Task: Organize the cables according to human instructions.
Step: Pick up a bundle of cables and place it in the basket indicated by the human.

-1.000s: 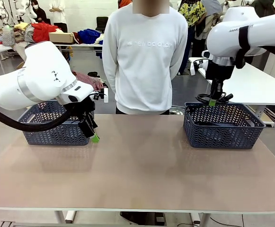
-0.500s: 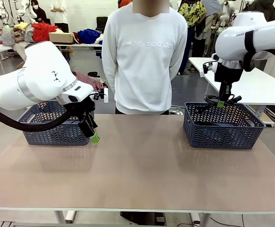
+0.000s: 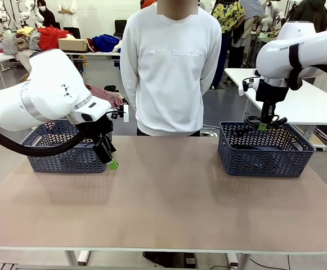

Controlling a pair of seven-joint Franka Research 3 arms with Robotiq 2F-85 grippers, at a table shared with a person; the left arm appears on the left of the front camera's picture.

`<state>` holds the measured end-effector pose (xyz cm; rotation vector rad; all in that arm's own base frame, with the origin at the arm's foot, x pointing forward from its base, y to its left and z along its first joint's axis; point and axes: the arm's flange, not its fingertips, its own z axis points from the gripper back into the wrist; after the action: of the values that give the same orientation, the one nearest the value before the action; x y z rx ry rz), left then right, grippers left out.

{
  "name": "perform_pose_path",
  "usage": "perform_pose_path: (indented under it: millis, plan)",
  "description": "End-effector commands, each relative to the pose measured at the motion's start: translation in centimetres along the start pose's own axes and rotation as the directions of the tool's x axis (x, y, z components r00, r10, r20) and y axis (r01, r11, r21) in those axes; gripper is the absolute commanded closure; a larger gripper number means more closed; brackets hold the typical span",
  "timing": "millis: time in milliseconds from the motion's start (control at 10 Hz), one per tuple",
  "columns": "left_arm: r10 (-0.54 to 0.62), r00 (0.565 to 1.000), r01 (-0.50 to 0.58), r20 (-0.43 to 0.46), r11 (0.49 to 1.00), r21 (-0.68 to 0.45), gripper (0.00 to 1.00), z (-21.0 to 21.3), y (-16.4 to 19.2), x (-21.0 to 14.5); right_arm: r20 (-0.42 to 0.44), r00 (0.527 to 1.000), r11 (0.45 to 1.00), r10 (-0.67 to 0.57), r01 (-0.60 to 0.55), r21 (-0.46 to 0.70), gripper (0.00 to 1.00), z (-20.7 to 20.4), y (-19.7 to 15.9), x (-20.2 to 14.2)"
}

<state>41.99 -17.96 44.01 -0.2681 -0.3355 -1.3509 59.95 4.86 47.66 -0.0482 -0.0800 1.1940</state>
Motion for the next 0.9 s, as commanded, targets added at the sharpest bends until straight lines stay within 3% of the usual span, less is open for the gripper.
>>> perform_pose_path:
  millis: [0,100,200,300,400,500,600,700,800]
  plan:
    - [0.004,1.000,-0.004,-0.001,1.000,0.004,0.00,0.09,0.02,-0.12,-0.012,1.000,0.999,-0.013,0.013,-0.037,1.00,-0.65,-0.02,-0.38]
    - [0.004,1.000,-0.004,-0.001,1.000,0.004,0.00,0.09,0.02,-0.12,-0.006,1.000,0.999,-0.019,0.019,-0.042,0.69,-0.95,-0.07,-0.31]
    - [0.004,1.000,-0.004,-0.001,1.000,0.004,0.00,0.09,0.02,-0.12,0.008,0.999,0.998,-0.042,0.042,-0.049,0.65,-1.28,-0.14,-0.43]
    - [0.004,1.000,-0.004,-0.001,1.000,0.004,0.00,0.09,0.02,-0.12,0.021,0.998,0.996,-0.064,0.065,-0.061,0.49,-1.42,-0.07,-0.50]
    - [0.004,1.000,-0.004,-0.001,1.000,0.004,0.00,0.09,0.02,-0.12,0.029,0.997,0.995,-0.076,0.078,-0.065,0.45,-1.35,-0.01,-0.49]
    - [0.004,1.000,-0.004,-0.001,1.000,0.004,0.00,0.09,0.02,-0.12,0.035,0.996,0.995,-0.079,0.081,-0.064,0.30,-1.10,0.10,-0.60]
    - [0.004,1.000,-0.004,-0.001,1.000,0.004,0.00,0.09,0.02,-0.12,0.038,0.996,0.995,-0.081,0.083,-0.061,0.25,-0.93,0.20,-0.70]
    - [0.004,1.000,-0.004,-0.001,1.000,0.004,0.00,0.09,0.02,-0.12,0.034,0.996,0.995,-0.085,0.086,-0.053,0.10,-0.96,0.27,-0.85]
    - [0.004,1.000,-0.004,-0.001,1.000,0.004,0.00,0.09,0.02,-0.12,0.030,0.996,0.995,-0.085,0.086,-0.049,0.05,-1.01,0.33,-0.98]
